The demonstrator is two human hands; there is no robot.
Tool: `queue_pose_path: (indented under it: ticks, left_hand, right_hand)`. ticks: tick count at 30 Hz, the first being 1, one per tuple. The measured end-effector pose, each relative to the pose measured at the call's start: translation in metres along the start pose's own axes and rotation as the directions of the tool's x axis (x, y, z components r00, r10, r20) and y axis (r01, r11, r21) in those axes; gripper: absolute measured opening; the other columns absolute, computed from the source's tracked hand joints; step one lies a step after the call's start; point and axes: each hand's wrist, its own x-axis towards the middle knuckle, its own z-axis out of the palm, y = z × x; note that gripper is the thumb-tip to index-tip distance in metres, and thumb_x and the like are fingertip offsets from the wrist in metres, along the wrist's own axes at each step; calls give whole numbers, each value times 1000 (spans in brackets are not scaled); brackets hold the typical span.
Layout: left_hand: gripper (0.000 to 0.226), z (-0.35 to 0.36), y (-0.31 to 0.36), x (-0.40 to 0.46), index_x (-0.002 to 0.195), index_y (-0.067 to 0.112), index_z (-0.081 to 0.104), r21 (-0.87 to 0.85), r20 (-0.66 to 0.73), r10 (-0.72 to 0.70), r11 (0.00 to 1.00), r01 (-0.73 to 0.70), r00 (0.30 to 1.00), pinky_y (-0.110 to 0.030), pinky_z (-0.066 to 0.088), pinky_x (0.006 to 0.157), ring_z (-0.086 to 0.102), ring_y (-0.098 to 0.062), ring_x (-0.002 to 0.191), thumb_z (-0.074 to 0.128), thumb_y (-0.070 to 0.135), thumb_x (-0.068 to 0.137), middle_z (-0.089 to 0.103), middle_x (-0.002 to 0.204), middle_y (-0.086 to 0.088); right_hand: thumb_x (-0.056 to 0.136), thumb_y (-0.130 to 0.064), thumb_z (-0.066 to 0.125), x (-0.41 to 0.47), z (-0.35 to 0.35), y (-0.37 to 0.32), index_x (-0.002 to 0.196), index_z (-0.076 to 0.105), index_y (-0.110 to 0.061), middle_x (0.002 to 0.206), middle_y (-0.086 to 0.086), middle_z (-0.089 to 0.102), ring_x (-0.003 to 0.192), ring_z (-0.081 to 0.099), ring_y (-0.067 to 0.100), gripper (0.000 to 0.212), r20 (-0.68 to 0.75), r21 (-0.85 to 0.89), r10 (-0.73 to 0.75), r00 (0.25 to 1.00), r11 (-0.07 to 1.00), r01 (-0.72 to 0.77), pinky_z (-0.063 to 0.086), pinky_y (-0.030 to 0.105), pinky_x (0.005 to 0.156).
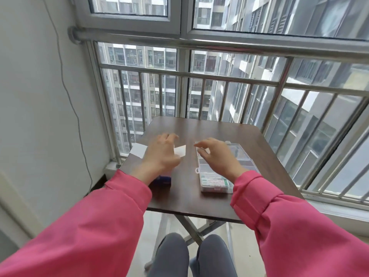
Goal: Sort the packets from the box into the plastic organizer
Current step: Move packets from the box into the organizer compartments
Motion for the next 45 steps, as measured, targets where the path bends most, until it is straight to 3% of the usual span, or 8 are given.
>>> queue_pose_path:
  ticks: [3,7,14,20,28,39,45]
  left_hand:
    - [79,-11,-36,-1,145,18,28,209,170,-50,978,14,984,-34,28,107,29,-22,136,65,38,79,33,149,-3]
    - [92,-13,-66,2,147,22,25,270,314,-45,962,-44,948,-35,29,110,29,-20,137,73,46,72,30,151,0]
    - [73,-6,-79,3,138,21,41,149,242,13,988,-51,970,-37,42,99,51,-24,119,74,14,73,48,131,-2]
    - [76,-3,-84,7,135,23,44,133,224,11,990,-42,975,-35,43,97,53,-23,116,79,14,68,50,128,0]
    - [76,-5,-83,8,132,24,45,148,237,-6,989,-30,972,-36,45,94,54,-24,115,80,13,66,49,127,2]
    - [75,-10,-73,10,129,19,44,219,251,-28,975,-29,968,-36,42,91,52,-25,117,82,12,65,49,129,-1]
    - [74,-11,-72,10,128,19,44,230,245,-23,973,-35,969,-36,43,89,53,-25,115,82,13,65,50,128,-1]
  right_hand:
    - [93,-12,53,11,13,-18,117,65,-11,116,10,63,109,56,24,27,50,5,-72,996,997,72,36,25,92]
    - [92,-18,57,27,33,-37,112,68,-13,112,9,63,105,56,24,23,137,-44,-105,985,993,112,37,28,89]
    - [82,-17,69,48,49,-51,87,76,-18,91,5,71,86,64,23,9,235,-104,6,972,994,19,51,32,78]
    - [77,-10,68,58,53,-54,80,76,-20,86,8,71,81,65,25,14,273,-117,37,961,993,-5,54,39,76]
    - [83,-10,64,61,55,-51,87,75,-17,90,5,71,81,63,22,14,288,-128,33,957,992,4,51,33,73]
    - [80,-15,70,66,45,-53,88,76,-12,87,7,73,83,66,20,10,377,-95,-7,926,994,46,53,36,77]
    - [77,-12,70,74,49,-58,87,76,-16,90,3,72,84,64,20,12,439,-186,-1,899,978,92,54,35,73]
